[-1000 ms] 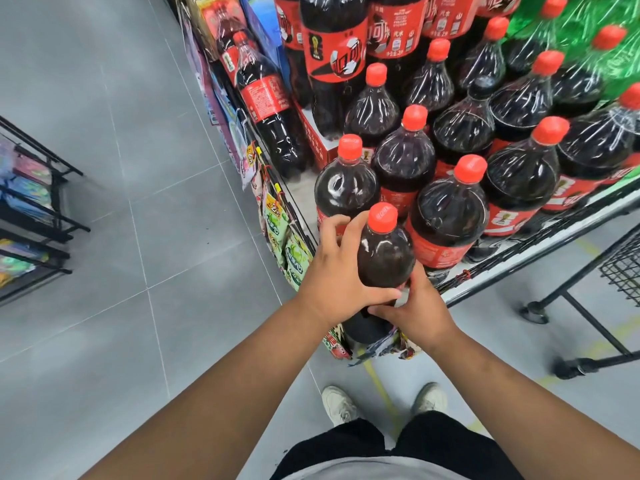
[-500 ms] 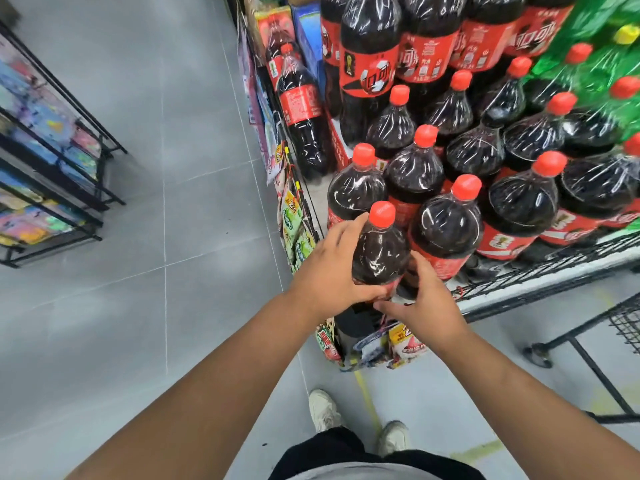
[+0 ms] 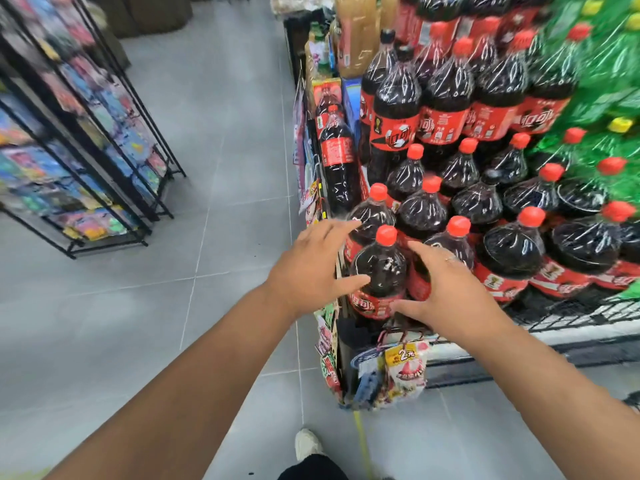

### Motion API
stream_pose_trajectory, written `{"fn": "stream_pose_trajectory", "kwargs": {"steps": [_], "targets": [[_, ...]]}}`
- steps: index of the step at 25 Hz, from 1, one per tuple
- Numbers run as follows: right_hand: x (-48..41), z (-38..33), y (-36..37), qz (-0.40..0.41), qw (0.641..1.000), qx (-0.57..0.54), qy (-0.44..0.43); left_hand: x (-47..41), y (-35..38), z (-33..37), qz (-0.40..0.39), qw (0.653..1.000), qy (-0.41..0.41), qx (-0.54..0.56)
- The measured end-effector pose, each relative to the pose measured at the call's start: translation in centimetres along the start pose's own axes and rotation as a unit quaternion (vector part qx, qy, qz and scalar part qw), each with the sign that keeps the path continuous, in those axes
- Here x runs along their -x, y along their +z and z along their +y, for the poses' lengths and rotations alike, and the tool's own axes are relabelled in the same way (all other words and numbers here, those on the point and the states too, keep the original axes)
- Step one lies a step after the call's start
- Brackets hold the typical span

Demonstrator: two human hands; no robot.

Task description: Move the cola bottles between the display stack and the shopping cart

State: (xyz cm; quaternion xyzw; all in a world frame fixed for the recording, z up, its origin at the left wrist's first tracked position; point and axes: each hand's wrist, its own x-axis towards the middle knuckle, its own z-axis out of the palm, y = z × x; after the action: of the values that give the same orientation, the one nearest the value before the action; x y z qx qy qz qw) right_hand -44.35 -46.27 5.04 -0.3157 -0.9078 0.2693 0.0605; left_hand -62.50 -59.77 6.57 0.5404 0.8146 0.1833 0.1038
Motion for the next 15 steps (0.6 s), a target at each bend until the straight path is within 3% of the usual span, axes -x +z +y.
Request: {"fn": "stream_pose_trajectory", "kwargs": {"steps": [6, 15], "targets": [[-1.4, -3.6, -4.9, 0.033, 0.984, 0.163, -0.064, 0.7, -5.7, 0.3, 0.03, 0.997, 0.009, -0.073], [-7.1, -10.9, -4.7, 0.062, 0.962, 0.251, -0.083, -0.4, -11.7, -6.1, 0.072, 0.986, 0.031, -0.147]]}}
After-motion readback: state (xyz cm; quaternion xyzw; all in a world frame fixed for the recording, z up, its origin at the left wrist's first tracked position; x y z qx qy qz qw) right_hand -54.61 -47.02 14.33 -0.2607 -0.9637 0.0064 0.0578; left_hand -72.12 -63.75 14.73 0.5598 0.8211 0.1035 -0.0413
